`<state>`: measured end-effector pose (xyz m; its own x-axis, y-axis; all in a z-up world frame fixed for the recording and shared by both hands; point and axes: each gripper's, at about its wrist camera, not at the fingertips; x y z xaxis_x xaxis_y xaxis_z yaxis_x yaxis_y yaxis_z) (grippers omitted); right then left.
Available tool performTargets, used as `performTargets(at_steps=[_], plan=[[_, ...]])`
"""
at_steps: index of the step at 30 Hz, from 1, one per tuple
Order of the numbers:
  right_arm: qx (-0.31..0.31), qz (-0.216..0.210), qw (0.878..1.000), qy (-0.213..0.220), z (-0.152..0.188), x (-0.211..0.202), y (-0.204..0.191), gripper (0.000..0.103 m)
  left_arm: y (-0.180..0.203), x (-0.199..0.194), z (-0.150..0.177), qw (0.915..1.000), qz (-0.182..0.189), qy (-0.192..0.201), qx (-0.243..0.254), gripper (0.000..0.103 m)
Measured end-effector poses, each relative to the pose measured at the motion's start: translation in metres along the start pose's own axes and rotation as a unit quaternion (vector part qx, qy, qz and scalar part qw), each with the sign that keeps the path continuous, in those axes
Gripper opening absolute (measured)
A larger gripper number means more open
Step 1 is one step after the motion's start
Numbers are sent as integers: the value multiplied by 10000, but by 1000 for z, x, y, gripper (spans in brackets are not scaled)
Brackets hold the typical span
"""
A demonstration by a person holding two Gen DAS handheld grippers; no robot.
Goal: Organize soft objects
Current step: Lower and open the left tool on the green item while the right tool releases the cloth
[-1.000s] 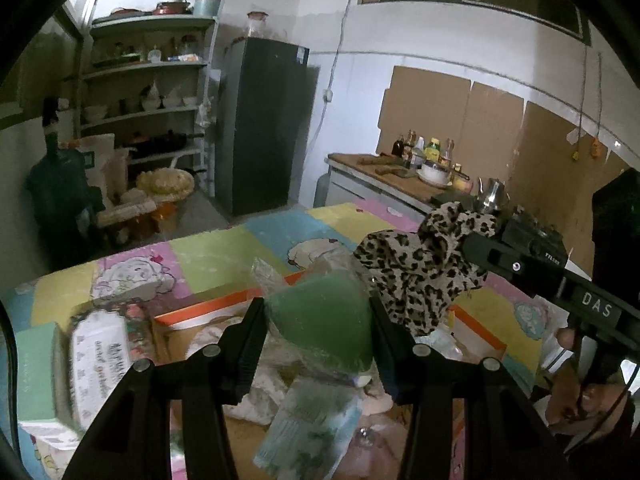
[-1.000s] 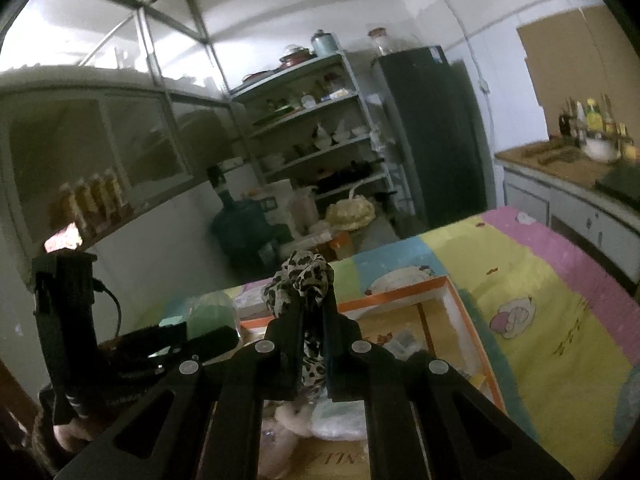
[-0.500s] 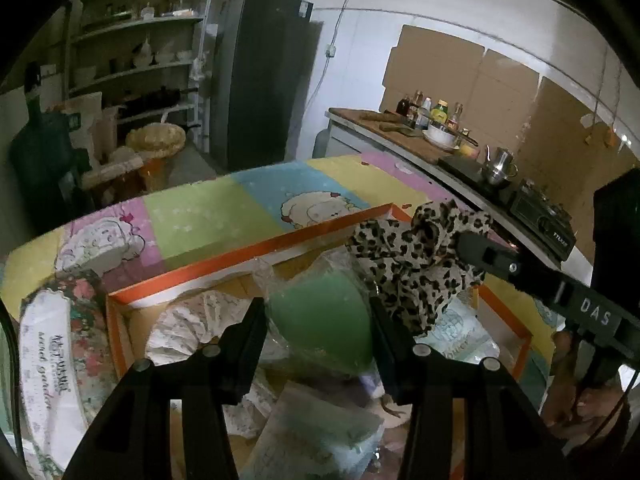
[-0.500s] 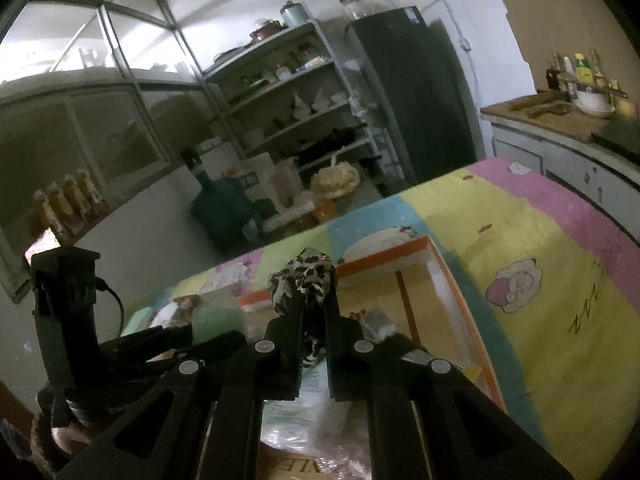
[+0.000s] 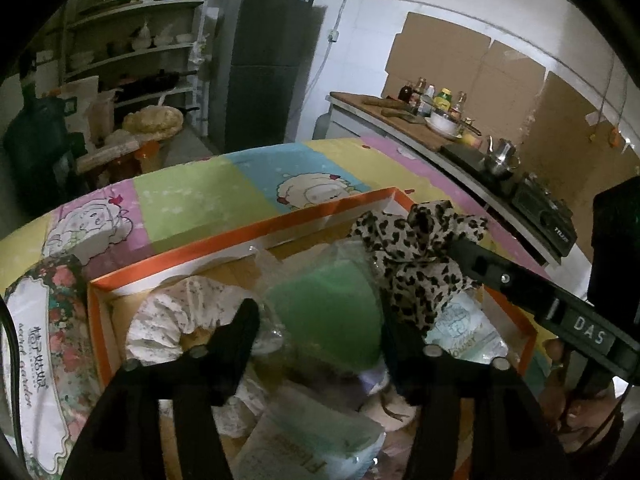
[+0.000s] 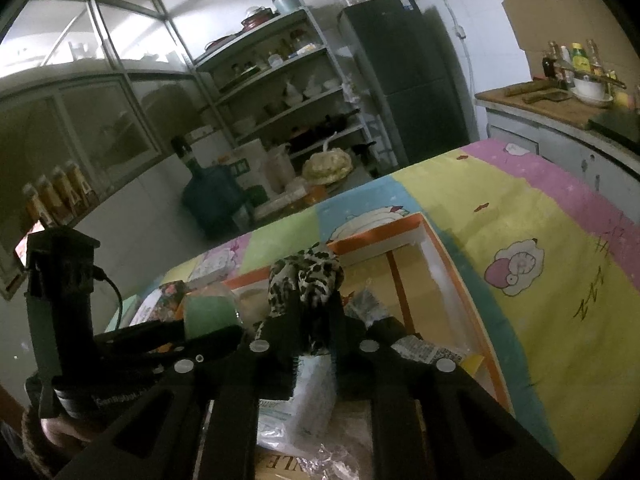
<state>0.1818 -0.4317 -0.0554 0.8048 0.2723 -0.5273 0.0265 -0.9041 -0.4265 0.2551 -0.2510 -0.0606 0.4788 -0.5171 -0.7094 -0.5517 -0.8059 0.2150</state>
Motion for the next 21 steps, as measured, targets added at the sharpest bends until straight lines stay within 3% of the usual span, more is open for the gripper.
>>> performTargets(at_steps=[3,5,10,15,21], plan=[[13,1,10000,17,0,0,0,30,1,-1,2,10000,-15,23,17,69],[39,-16,10000,33,0,-1,1,30,0,-1,3,10000,-7,28,-8,75],[66,-22,10000,53,3,-3,1,31,-1,-4,5,10000,1,39,-77,78],[88,-8,9999,98,5,-10,-1,46,0,-12,6,9999,17,130,-47,81],[127,-32,9998,178,7,-20,-2,49,5,-23,8,9998,14,216,25,81]])
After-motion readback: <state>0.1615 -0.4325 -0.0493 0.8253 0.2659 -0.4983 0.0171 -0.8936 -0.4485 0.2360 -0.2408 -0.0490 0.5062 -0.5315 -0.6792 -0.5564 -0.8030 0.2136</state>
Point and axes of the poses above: each gripper's, at about its wrist camera, not at the fingertips, and x roughly the way its jaws point, y to its right, z to its underside
